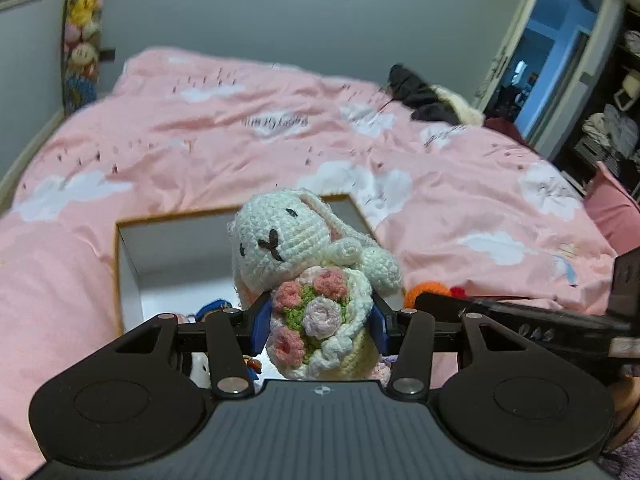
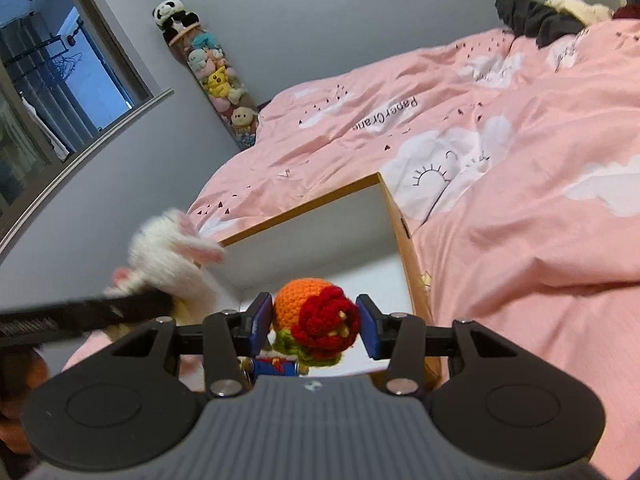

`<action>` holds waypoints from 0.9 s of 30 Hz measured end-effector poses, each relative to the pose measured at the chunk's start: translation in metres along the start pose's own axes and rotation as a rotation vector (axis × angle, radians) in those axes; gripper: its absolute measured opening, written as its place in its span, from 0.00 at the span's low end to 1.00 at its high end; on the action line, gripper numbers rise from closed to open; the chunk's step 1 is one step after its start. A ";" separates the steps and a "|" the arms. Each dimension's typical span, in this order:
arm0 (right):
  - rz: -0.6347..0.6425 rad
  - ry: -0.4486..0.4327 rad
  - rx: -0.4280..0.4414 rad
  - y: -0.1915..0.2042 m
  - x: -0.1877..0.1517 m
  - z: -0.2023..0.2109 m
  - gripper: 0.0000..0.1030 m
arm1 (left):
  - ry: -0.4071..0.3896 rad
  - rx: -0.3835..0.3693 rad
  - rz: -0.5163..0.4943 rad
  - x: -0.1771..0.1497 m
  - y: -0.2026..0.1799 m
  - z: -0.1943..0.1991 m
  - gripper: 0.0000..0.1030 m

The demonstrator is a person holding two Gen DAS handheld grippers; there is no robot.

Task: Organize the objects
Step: 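Lift the bunny and the fruit and carry them over the box, then lower the bunny and fruit into the box and open both grippers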

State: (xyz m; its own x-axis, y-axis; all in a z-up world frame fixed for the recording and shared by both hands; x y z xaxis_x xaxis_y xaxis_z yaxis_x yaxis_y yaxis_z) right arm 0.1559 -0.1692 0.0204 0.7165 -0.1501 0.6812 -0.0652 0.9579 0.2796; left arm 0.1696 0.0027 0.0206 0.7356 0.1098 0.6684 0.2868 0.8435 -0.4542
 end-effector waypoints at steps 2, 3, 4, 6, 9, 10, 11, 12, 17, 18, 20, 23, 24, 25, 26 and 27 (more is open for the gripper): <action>-0.015 0.033 0.005 0.002 0.005 -0.016 0.46 | 0.039 -0.019 0.038 -0.007 0.012 -0.022 0.55; -0.016 0.052 0.002 0.003 0.006 -0.024 0.46 | 0.063 -0.030 0.062 -0.011 0.018 -0.034 0.55; -0.013 0.069 -0.004 0.004 0.006 -0.032 0.46 | 0.082 -0.036 0.081 -0.016 0.024 -0.042 0.55; 0.005 0.105 -0.017 0.007 0.003 -0.047 0.46 | 0.118 -0.036 0.108 -0.025 0.035 -0.059 0.55; 0.044 0.158 -0.040 0.011 -0.005 -0.068 0.46 | 0.132 -0.021 0.108 -0.032 0.045 -0.073 0.55; 0.061 0.172 -0.054 0.013 -0.008 -0.075 0.46 | 0.135 -0.019 0.109 -0.033 0.047 -0.076 0.55; 0.078 0.179 -0.074 0.013 -0.010 -0.079 0.46 | 0.142 -0.013 0.109 -0.034 0.050 -0.080 0.55; 0.098 0.190 -0.093 0.013 -0.012 -0.084 0.46 | 0.149 -0.010 0.111 -0.036 0.053 -0.084 0.55; 0.161 0.247 -0.134 0.013 -0.022 -0.100 0.46 | 0.184 -0.001 0.114 -0.048 0.064 -0.101 0.55; 0.172 0.250 -0.137 0.013 -0.023 -0.100 0.46 | 0.187 -0.003 0.110 -0.050 0.064 -0.103 0.55; 0.187 0.261 -0.146 0.013 -0.022 -0.101 0.46 | 0.194 -0.002 0.096 -0.052 0.065 -0.107 0.55; 0.226 0.283 -0.168 0.015 -0.023 -0.103 0.47 | 0.219 0.004 0.055 -0.056 0.064 -0.110 0.57; 0.237 0.292 -0.173 0.016 -0.024 -0.103 0.47 | 0.229 0.007 0.036 -0.058 0.063 -0.112 0.57; 0.246 0.302 -0.176 0.016 -0.025 -0.104 0.47 | 0.235 0.011 0.021 -0.059 0.062 -0.113 0.58; 0.253 0.311 -0.178 0.017 -0.027 -0.104 0.47 | 0.241 0.016 0.014 -0.060 0.061 -0.115 0.59; 0.257 0.316 -0.180 0.018 -0.027 -0.105 0.48 | 0.243 0.019 0.014 -0.061 0.061 -0.117 0.59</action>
Point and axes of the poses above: each gripper's, at about its wrist camera, not at the fingertips, and z roughly against the way its jaws point, y to its left, x to its top, the point moved 7 cm from there along -z, roughly the way its jaws point, and after that the axes turned 15 degrees about -x, right-handed, at the moved point
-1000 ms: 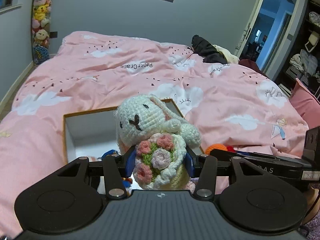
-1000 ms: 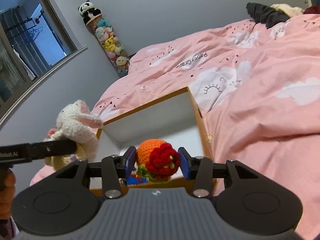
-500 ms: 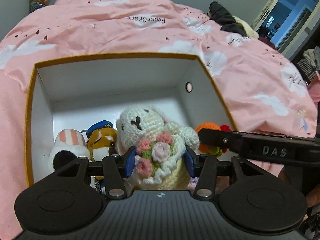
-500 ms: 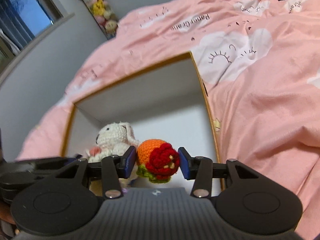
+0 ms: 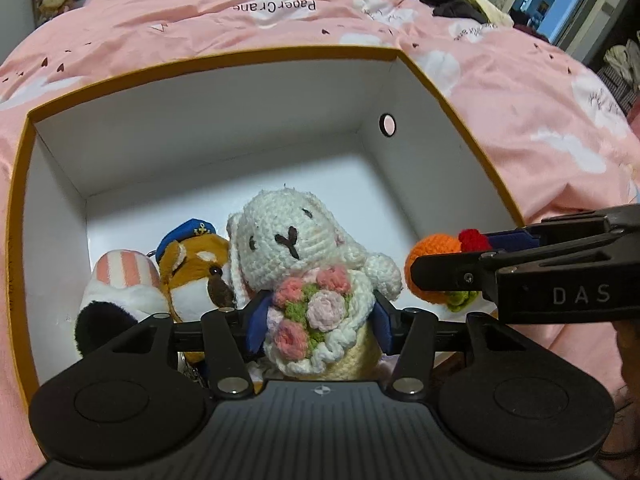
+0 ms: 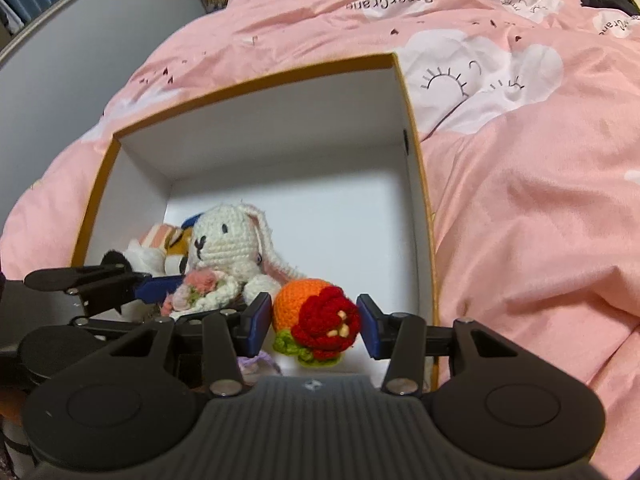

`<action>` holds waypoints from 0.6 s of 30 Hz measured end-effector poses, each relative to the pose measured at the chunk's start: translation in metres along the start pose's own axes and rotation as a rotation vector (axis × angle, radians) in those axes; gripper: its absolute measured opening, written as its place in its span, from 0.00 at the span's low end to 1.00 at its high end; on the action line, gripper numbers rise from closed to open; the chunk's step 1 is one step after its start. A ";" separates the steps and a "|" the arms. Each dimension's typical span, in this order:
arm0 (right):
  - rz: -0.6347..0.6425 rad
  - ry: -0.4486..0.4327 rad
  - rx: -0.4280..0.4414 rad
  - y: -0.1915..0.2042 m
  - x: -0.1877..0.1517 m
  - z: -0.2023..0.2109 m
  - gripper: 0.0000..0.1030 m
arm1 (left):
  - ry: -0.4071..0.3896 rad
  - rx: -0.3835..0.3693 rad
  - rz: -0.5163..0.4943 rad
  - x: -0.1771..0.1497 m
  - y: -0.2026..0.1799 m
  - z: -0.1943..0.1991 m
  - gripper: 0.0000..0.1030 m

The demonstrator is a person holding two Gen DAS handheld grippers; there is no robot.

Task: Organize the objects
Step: 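Lower the bunny and fruit into the box and open both grippers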

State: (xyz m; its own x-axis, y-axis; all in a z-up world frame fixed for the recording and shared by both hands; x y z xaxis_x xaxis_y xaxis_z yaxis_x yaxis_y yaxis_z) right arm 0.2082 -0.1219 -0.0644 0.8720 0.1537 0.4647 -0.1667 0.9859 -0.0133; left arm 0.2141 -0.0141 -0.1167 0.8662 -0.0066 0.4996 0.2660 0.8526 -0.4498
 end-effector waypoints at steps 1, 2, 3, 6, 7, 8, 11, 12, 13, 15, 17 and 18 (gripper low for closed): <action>0.003 0.005 -0.003 0.001 0.000 -0.001 0.48 | 0.001 -0.002 0.005 0.000 0.000 -0.002 0.60; 0.004 0.008 -0.008 0.002 0.000 -0.002 0.48 | 0.003 -0.010 0.015 -0.001 0.002 -0.005 0.60; 0.005 0.011 -0.017 0.003 0.001 -0.002 0.48 | 0.010 -0.013 0.032 -0.002 0.004 -0.007 0.60; -0.003 0.021 -0.020 0.002 0.000 -0.002 0.48 | 0.016 -0.031 0.066 -0.008 0.008 -0.010 0.61; -0.010 0.024 -0.016 0.002 0.000 -0.002 0.48 | 0.016 -0.036 0.074 -0.009 0.009 -0.010 0.61; -0.018 0.027 -0.010 0.002 0.000 -0.002 0.48 | 0.013 -0.038 0.079 -0.010 0.010 -0.009 0.61; -0.043 0.033 0.004 -0.001 -0.002 0.000 0.47 | 0.004 -0.036 0.079 -0.012 0.010 -0.005 0.61; -0.050 0.033 0.007 -0.001 -0.002 0.001 0.47 | 0.000 -0.034 0.082 -0.012 0.010 -0.003 0.61; -0.058 0.033 0.011 -0.002 -0.002 0.002 0.47 | -0.006 -0.034 0.087 -0.012 0.010 -0.001 0.61; -0.075 0.028 0.014 -0.004 -0.004 0.005 0.47 | -0.015 -0.038 0.095 -0.013 0.009 0.004 0.61; -0.087 0.012 0.012 -0.007 -0.006 0.010 0.47 | -0.030 -0.047 0.101 -0.013 0.008 0.010 0.61; -0.092 0.003 0.009 -0.009 -0.007 0.012 0.47 | -0.040 -0.052 0.104 -0.013 0.008 0.013 0.61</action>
Point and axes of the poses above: each gripper's, at about its wrist camera, not at the fingertips, and z roughly against the way its jaws point, y to its left, x to its top, the point moved 7 cm from there along -z, roughly the way its jaws point, and after that the axes turned 15 degrees about -x, right-handed, at the moved point
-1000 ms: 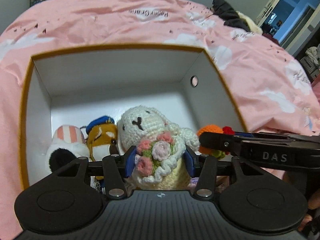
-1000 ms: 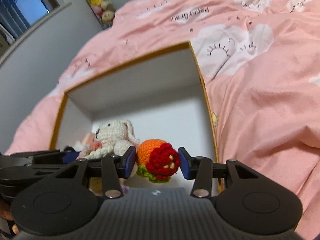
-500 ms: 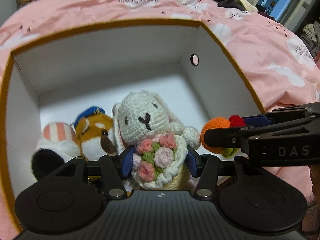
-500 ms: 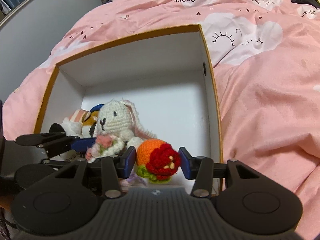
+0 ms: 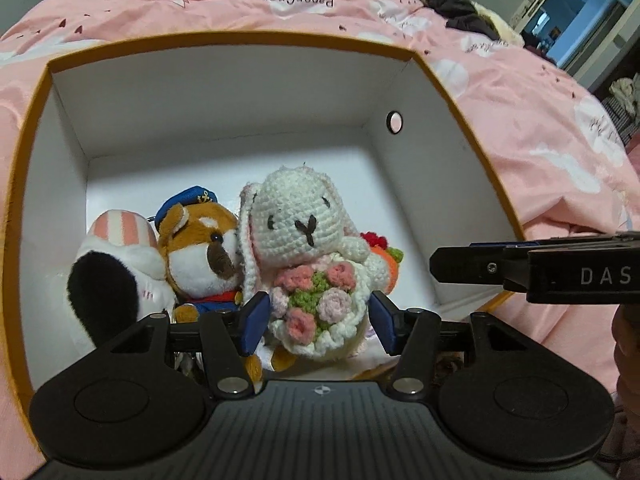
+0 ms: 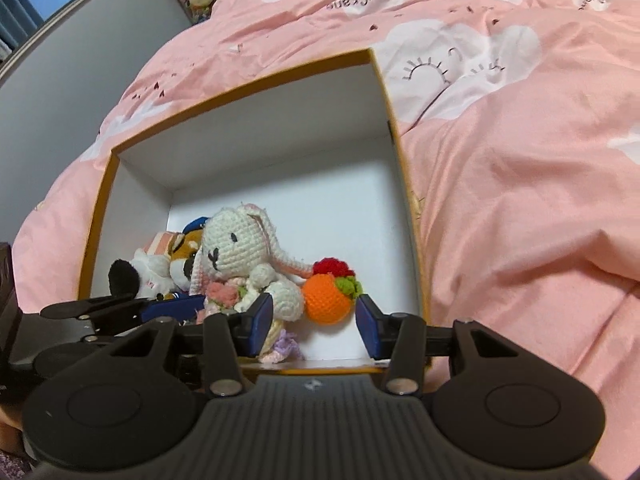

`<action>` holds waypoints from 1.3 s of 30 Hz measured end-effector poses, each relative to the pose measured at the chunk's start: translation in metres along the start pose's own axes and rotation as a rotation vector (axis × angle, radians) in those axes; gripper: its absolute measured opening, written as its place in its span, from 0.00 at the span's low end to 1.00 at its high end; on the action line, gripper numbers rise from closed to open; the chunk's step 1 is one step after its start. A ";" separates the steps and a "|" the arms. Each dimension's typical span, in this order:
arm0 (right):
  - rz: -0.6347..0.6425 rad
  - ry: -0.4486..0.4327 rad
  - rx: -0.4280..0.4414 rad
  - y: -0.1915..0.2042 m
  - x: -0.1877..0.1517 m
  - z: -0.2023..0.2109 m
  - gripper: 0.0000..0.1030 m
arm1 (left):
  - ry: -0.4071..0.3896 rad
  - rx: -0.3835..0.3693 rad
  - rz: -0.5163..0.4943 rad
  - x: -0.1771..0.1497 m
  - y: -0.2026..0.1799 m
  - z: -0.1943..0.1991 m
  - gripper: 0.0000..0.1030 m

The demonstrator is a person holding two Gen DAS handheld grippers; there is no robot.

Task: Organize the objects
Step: 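Lower the bunny and fruit into the box and open both grippers, then grasp the pink card wallet with the left gripper while the right gripper grasps the dark gray box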

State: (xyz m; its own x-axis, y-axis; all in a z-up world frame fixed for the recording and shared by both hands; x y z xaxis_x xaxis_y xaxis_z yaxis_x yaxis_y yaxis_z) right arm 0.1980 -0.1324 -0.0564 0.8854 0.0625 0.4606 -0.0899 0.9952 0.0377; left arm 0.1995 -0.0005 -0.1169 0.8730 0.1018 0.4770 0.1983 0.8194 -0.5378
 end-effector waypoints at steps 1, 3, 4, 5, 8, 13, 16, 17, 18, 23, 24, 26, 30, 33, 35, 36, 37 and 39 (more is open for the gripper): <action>-0.005 -0.010 -0.001 -0.001 -0.001 0.003 0.47 | -0.015 -0.004 0.002 0.001 -0.001 0.003 0.56; -0.011 -0.025 -0.004 -0.004 -0.002 0.008 0.47 | -0.046 -0.013 0.001 0.005 -0.004 0.007 0.46; -0.014 -0.030 -0.005 -0.005 -0.002 0.010 0.47 | -0.067 -0.018 0.002 0.009 -0.004 0.009 0.42; -0.015 -0.035 -0.006 -0.005 -0.003 0.012 0.46 | -0.084 -0.018 0.005 0.013 -0.004 0.010 0.41; -0.016 -0.053 -0.015 -0.008 -0.003 0.016 0.45 | -0.131 -0.011 0.033 0.024 -0.001 0.010 0.41; -0.014 -0.077 -0.034 -0.011 -0.002 0.017 0.45 | -0.088 0.038 0.089 0.027 0.012 -0.010 0.34; -0.014 -0.075 -0.034 -0.012 -0.002 0.015 0.45 | -0.078 0.021 0.136 0.024 0.019 -0.016 0.34; -0.013 -0.074 -0.034 -0.012 -0.002 0.014 0.45 | -0.077 0.025 0.134 0.024 0.019 -0.016 0.34; -0.011 -0.074 -0.034 -0.012 -0.002 0.014 0.45 | -0.076 0.030 0.127 0.025 0.019 -0.016 0.34; 0.005 -0.161 0.012 -0.008 -0.001 0.031 0.45 | -0.073 0.057 0.064 0.021 0.000 0.002 0.34; 0.010 -0.189 0.018 -0.007 -0.002 0.037 0.46 | -0.081 0.054 0.033 0.020 -0.008 0.009 0.34; 0.028 -0.236 0.021 -0.006 -0.004 0.048 0.47 | -0.093 0.031 -0.011 0.015 -0.023 0.025 0.34; 0.050 -0.266 0.034 -0.004 -0.016 0.060 0.58 | -0.084 0.008 -0.079 -0.002 -0.047 0.045 0.34; 0.027 -0.243 0.044 -0.009 -0.029 0.064 0.58 | -0.062 0.027 -0.124 -0.019 -0.059 0.050 0.34; 0.012 -0.215 0.040 -0.015 -0.039 0.062 0.58 | -0.037 0.020 -0.136 -0.034 -0.064 0.050 0.34; 0.006 -0.196 0.029 -0.019 -0.045 0.060 0.57 | -0.022 0.014 -0.134 -0.043 -0.066 0.049 0.34; 0.003 -0.181 0.019 -0.021 -0.052 0.059 0.56 | -0.008 0.011 -0.129 -0.051 -0.066 0.048 0.35; -0.004 -0.147 -0.007 -0.027 -0.065 0.052 0.51 | 0.018 0.010 -0.121 -0.067 -0.067 0.044 0.35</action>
Point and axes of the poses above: each gripper's, at about its wrist camera, not at the fingertips, and z roughly against the way its jaws point, y to its left, x to its top, the point moved 7 cm from there along -z, roughly the way its jaws point, and after that the axes turned 15 degrees about -x, right-handed, at the moved point
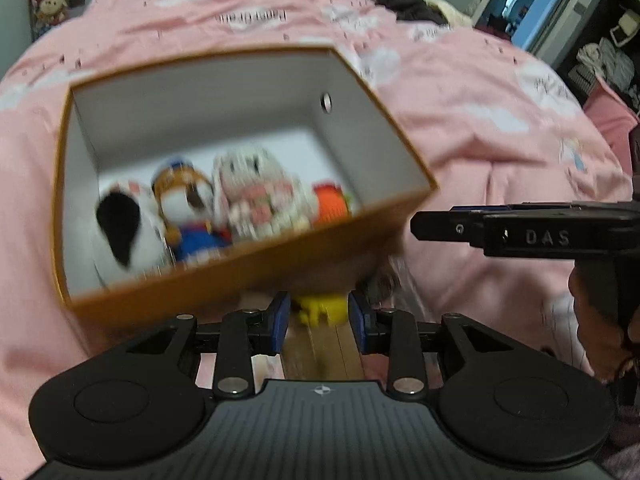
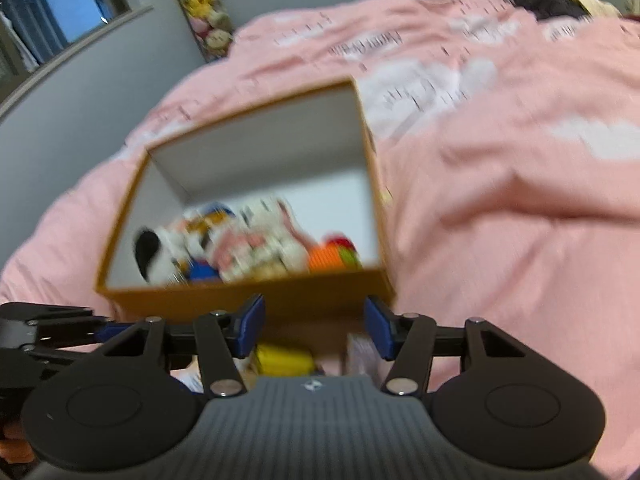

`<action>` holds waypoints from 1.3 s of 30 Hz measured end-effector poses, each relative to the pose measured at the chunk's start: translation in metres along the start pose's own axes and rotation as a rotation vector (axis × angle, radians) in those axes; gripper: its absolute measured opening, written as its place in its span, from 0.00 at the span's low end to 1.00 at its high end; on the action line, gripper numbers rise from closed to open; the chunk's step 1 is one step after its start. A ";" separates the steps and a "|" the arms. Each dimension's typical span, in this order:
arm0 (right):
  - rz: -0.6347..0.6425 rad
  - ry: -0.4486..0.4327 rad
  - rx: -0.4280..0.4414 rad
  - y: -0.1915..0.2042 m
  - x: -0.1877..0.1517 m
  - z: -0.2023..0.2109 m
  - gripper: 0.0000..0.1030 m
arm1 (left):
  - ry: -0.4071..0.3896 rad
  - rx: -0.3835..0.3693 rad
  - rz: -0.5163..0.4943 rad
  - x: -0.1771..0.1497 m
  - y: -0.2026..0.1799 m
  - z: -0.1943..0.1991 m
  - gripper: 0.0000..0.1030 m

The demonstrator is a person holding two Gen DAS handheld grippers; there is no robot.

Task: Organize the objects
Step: 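Grasp the pink card wallet with the left gripper while the right gripper grasps the dark gray box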

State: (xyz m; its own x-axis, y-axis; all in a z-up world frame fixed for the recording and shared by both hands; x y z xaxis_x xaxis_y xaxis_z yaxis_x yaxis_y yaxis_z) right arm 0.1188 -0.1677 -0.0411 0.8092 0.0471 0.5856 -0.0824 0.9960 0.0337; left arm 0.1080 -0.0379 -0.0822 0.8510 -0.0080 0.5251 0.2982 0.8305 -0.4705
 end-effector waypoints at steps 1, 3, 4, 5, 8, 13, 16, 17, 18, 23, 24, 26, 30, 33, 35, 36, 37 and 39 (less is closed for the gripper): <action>-0.004 0.022 -0.017 -0.004 -0.008 -0.003 0.49 | 0.010 -0.006 0.005 -0.005 -0.002 -0.002 0.35; -0.005 0.059 -0.047 -0.009 -0.022 -0.009 0.39 | 0.024 -0.039 0.023 -0.014 -0.007 -0.006 0.36; -0.002 0.073 -0.061 -0.012 -0.029 -0.011 0.37 | 0.026 -0.059 0.029 -0.016 -0.011 -0.007 0.40; 0.001 0.083 -0.073 -0.013 -0.035 -0.013 0.32 | 0.027 -0.081 0.029 -0.018 -0.015 -0.009 0.51; 0.014 0.087 -0.094 -0.018 -0.046 -0.013 0.28 | 0.033 -0.107 0.005 -0.021 -0.028 -0.017 0.57; -0.007 0.066 -0.094 -0.026 -0.047 -0.007 0.27 | 0.080 -0.084 -0.002 -0.023 -0.040 -0.045 0.57; -0.013 0.056 -0.093 -0.030 -0.046 -0.004 0.27 | 0.107 -0.067 0.012 -0.024 -0.041 -0.060 0.57; -0.017 0.056 -0.092 -0.031 -0.046 -0.004 0.27 | 0.119 -0.045 0.017 -0.025 -0.041 -0.064 0.57; -0.023 0.057 -0.091 -0.033 -0.047 -0.004 0.27 | 0.124 -0.034 0.015 -0.025 -0.041 -0.067 0.57; -0.030 0.062 -0.081 -0.034 -0.048 -0.006 0.28 | 0.153 0.003 0.011 -0.028 -0.038 -0.078 0.58; -0.026 0.061 -0.080 -0.033 -0.049 -0.006 0.29 | 0.156 -0.003 0.018 -0.028 -0.038 -0.078 0.58; -0.019 0.065 -0.070 -0.031 -0.050 -0.006 0.29 | 0.154 -0.001 0.019 -0.029 -0.035 -0.073 0.53; 0.009 0.086 -0.025 -0.018 -0.055 -0.006 0.29 | 0.150 0.005 0.031 -0.029 -0.027 -0.059 0.45; 0.022 0.113 0.014 -0.006 -0.060 -0.009 0.29 | 0.139 0.008 0.071 -0.032 -0.016 -0.046 0.40; 0.029 0.139 0.037 0.001 -0.064 -0.013 0.29 | 0.130 0.013 0.093 -0.033 -0.009 -0.040 0.37; 0.038 0.148 0.041 0.005 -0.065 -0.015 0.30 | 0.125 0.014 0.106 -0.033 -0.005 -0.038 0.36; 0.048 0.153 0.040 0.007 -0.066 -0.017 0.32 | 0.121 0.012 0.118 -0.033 -0.003 -0.036 0.35; 0.064 0.159 0.031 0.012 -0.067 -0.021 0.40 | 0.115 0.009 0.137 -0.034 0.001 -0.034 0.35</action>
State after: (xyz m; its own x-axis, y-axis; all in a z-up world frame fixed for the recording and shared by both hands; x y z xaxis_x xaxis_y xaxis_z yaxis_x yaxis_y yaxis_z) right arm 0.0758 -0.1574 -0.0967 0.8833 0.1239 0.4522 -0.1523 0.9880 0.0269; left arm 0.0939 -0.0558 -0.1249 0.9273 0.0429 0.3717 0.1722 0.8330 -0.5258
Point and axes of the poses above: each gripper's, at about its wrist camera, not at the fingertips, and z roughly against the way its jaws point, y to its left, x to its top, the point moved 7 cm from there along -z, roughly the way its jaws point, and after that the axes turned 15 degrees about -x, right-handed, at the moved point
